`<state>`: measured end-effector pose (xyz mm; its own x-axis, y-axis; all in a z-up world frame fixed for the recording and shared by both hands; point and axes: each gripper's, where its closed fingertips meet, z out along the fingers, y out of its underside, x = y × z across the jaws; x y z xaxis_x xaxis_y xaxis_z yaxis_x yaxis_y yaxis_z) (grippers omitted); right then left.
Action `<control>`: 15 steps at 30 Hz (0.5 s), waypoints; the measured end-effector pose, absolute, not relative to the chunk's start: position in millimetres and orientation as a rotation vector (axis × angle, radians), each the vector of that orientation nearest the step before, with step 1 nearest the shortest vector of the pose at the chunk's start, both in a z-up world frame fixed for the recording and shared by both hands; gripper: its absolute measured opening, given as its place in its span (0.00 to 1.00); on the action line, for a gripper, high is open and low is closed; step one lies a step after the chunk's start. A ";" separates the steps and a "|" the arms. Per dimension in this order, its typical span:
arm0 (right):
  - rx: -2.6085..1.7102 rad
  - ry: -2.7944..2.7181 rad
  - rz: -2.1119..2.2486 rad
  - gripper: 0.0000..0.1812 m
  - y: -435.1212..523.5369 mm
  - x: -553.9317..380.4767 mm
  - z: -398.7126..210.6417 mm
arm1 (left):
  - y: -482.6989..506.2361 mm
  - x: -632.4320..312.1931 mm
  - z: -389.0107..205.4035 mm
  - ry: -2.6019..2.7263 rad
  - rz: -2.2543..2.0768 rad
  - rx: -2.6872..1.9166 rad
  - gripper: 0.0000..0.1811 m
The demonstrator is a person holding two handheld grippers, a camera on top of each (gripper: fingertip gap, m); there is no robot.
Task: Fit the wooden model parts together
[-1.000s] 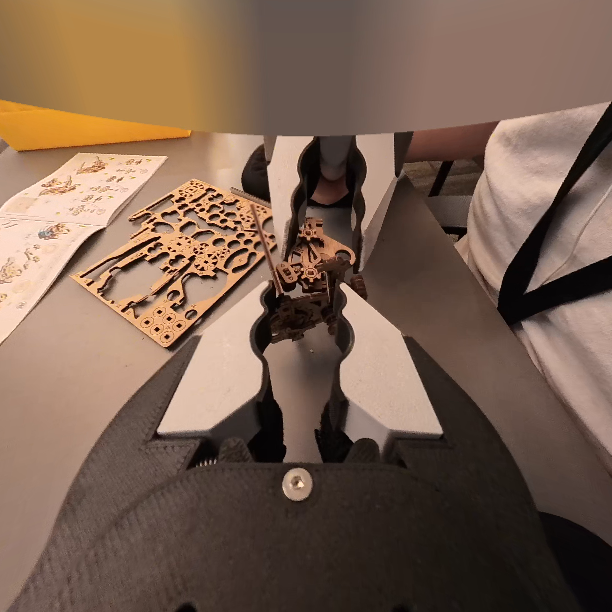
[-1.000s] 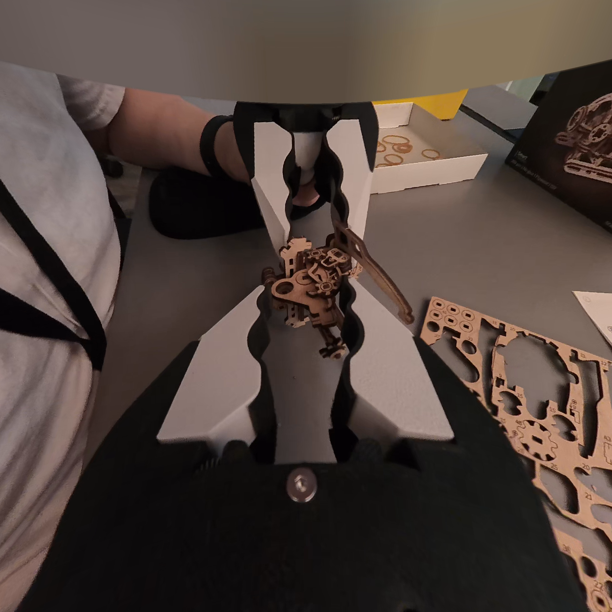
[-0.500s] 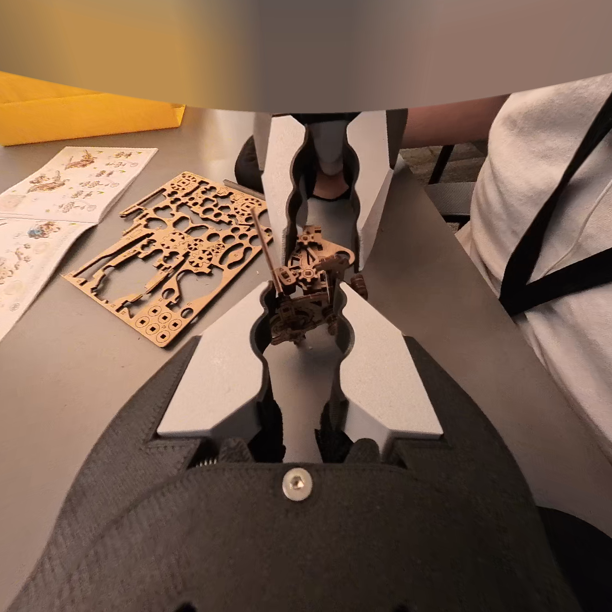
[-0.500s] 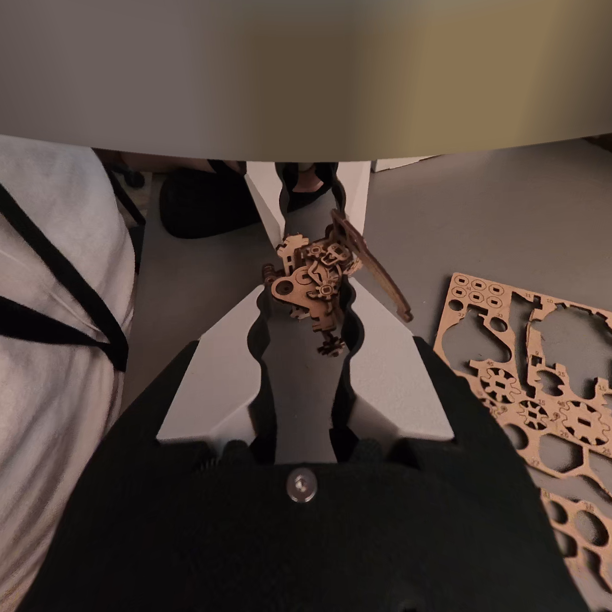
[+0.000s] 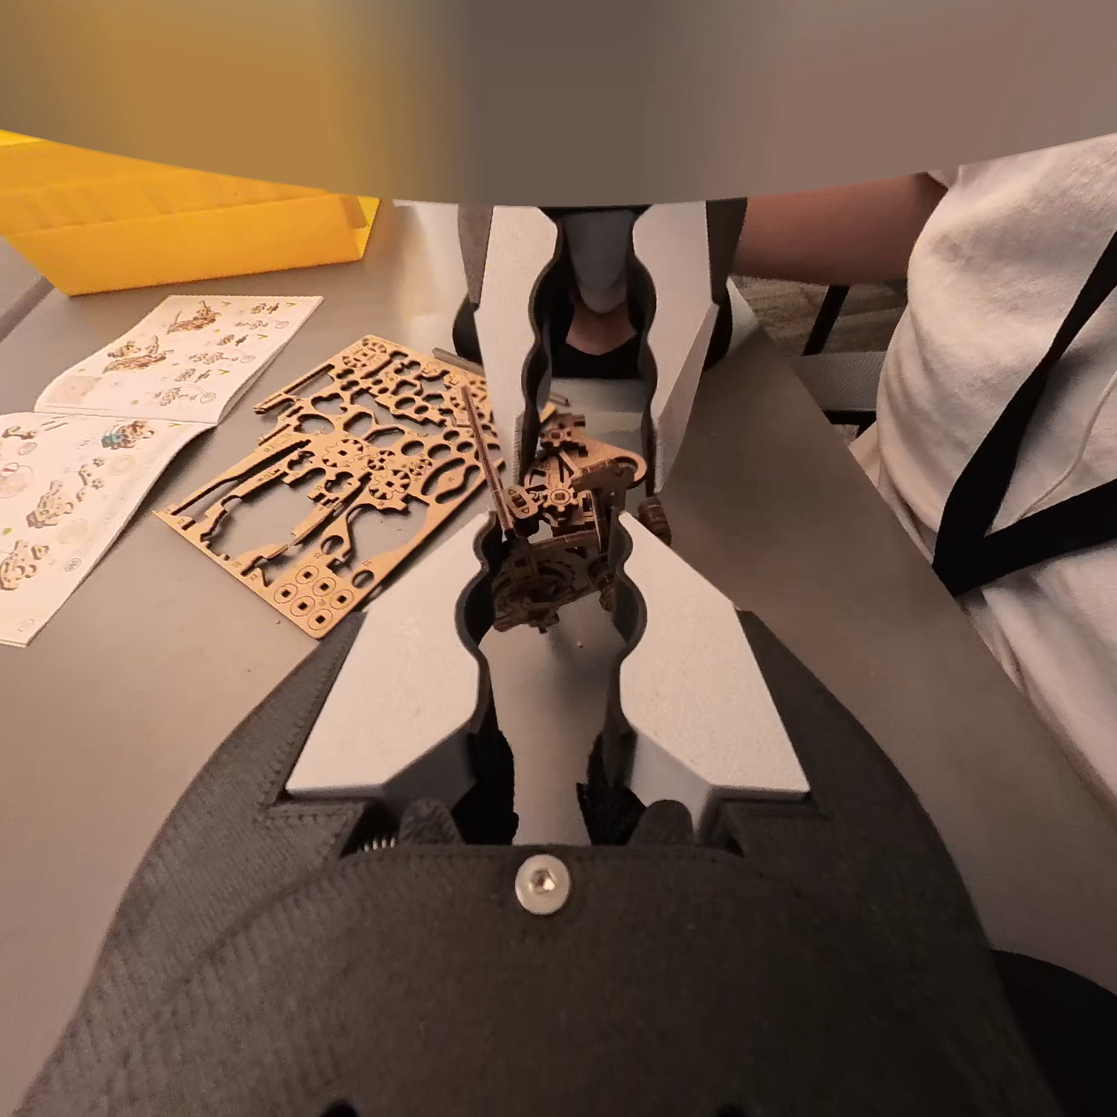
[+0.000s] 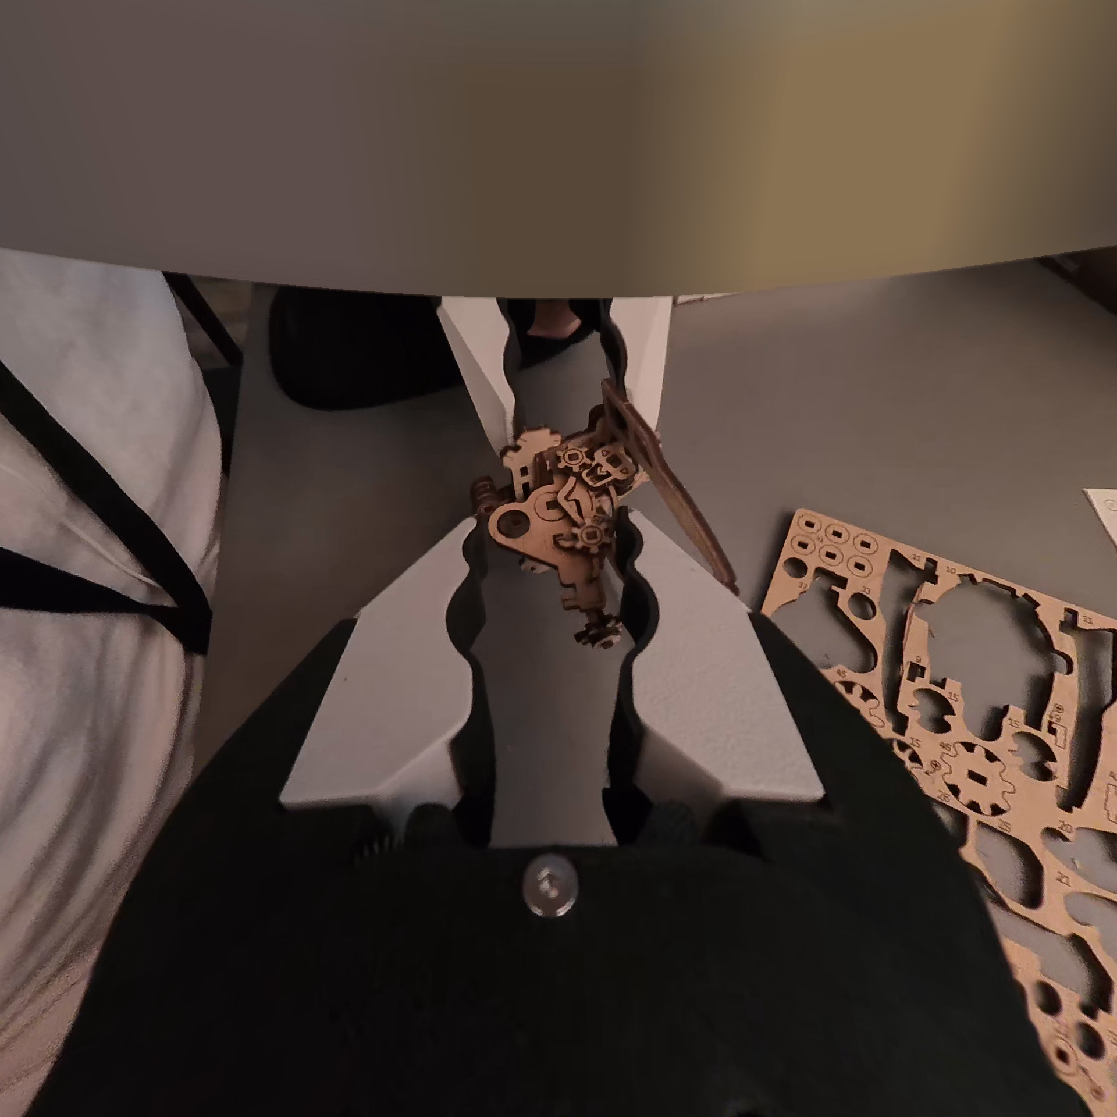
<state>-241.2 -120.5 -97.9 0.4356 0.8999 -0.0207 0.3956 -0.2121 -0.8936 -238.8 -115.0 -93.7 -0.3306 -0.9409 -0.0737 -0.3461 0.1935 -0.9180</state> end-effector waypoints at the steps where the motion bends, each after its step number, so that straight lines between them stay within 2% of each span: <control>1: -1.777 -1.090 0.728 0.23 -120.0 -241.5 -94.7 | -114.4 -239.0 -91.3 1.783 -1.134 -1.203 0.18; 15: -1.657 -0.825 0.960 0.23 -111.5 -231.1 -69.3 | -101.4 -240.7 -74.1 1.644 -1.241 -1.226 0.18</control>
